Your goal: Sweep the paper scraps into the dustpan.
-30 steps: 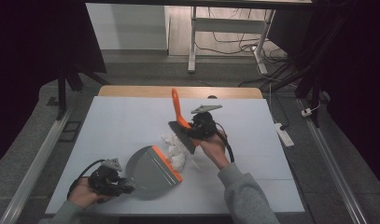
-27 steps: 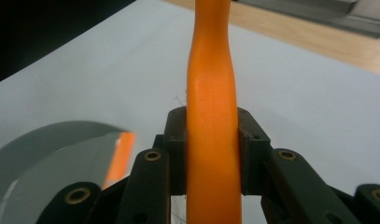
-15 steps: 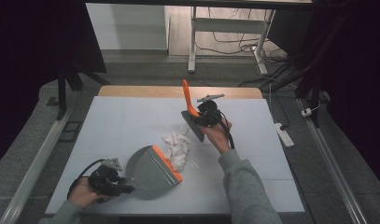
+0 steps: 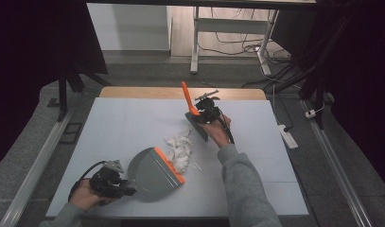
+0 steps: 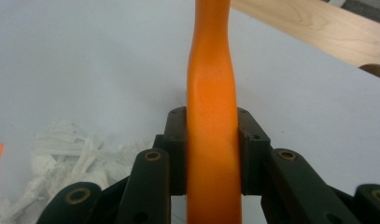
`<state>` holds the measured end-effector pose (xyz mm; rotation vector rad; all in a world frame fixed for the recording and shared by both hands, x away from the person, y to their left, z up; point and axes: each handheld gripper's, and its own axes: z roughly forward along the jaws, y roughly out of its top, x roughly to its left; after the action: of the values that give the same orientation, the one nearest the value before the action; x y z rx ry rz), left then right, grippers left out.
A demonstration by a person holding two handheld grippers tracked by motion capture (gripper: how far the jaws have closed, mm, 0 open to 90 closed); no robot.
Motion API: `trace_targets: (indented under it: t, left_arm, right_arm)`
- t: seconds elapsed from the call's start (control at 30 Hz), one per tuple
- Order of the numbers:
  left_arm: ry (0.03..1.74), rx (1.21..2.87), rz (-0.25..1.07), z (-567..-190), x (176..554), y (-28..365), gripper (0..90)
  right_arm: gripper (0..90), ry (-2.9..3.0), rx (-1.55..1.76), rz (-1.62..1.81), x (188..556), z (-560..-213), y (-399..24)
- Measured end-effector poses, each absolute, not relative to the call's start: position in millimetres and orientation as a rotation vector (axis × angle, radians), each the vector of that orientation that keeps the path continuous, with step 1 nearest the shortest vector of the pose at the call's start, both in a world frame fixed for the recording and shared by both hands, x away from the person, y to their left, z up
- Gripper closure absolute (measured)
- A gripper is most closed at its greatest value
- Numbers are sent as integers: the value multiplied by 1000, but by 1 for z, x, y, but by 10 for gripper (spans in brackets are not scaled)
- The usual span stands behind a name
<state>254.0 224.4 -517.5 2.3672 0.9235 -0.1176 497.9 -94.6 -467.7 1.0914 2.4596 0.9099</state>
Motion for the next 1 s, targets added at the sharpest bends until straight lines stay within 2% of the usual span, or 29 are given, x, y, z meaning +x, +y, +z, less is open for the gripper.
trace_targets:
  t: [0.3,1.0]
  left_arm:
    - [923,2367,-115,-518,255,225,619]
    - [926,2369,-115,-518,255,224,619]
  right_arm:
    - [705,2591,970,879,485,-471,-67]
    - [704,2811,656,1016,403,-463,-41]
